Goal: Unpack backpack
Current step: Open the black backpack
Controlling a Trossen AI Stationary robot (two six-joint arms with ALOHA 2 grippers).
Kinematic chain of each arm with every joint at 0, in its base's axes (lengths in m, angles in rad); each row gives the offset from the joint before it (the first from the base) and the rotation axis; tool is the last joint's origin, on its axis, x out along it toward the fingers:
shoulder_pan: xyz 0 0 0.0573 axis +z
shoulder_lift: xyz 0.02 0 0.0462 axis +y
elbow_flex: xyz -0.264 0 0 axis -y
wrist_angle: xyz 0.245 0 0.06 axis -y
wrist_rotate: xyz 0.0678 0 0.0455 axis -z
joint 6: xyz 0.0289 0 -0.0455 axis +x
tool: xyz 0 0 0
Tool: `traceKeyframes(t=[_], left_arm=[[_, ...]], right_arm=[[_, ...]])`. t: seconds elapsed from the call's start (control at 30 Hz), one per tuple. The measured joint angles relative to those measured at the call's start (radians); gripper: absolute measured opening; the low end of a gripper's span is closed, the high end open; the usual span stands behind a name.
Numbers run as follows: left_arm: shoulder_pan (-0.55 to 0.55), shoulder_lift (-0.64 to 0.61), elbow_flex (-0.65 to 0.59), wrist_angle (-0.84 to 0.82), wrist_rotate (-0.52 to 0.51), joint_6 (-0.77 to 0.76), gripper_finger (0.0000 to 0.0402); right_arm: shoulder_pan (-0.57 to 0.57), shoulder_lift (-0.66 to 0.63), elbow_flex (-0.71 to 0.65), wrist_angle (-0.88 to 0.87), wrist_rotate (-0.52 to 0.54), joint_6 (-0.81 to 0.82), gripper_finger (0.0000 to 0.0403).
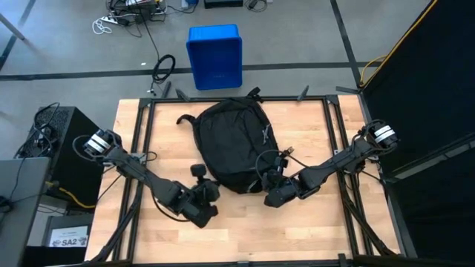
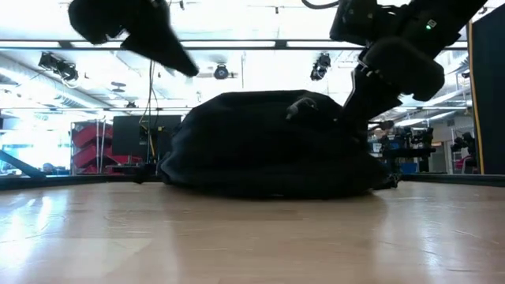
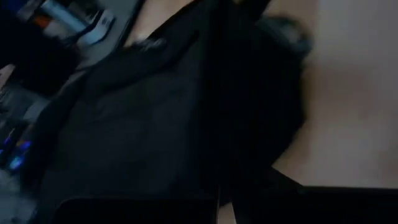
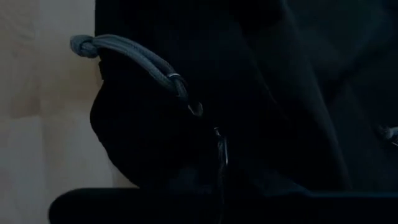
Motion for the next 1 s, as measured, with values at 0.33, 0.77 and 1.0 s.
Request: traceKeyframes(t=[0.33,0.77,1.0], left_arm=[[0.061,0.061,-0.075,0.481,0.088,0.253,0.0001],[0.088,0.218,-0.081,0.670,0.115,0.479,0.0125],[0.070,0.221,-0.081,0.656,-0.034,0.511,0.0188]], right_arm=[[-0.006,-0.004,0.000,0.039,0.001,-0.016,0.0000],[-0.035,-0.004,0.044,0.052,-0.017,-0.051,0.0000],[-0.037,-0.004,0.058,0.056,-0.013,-0.060,0.0000]])
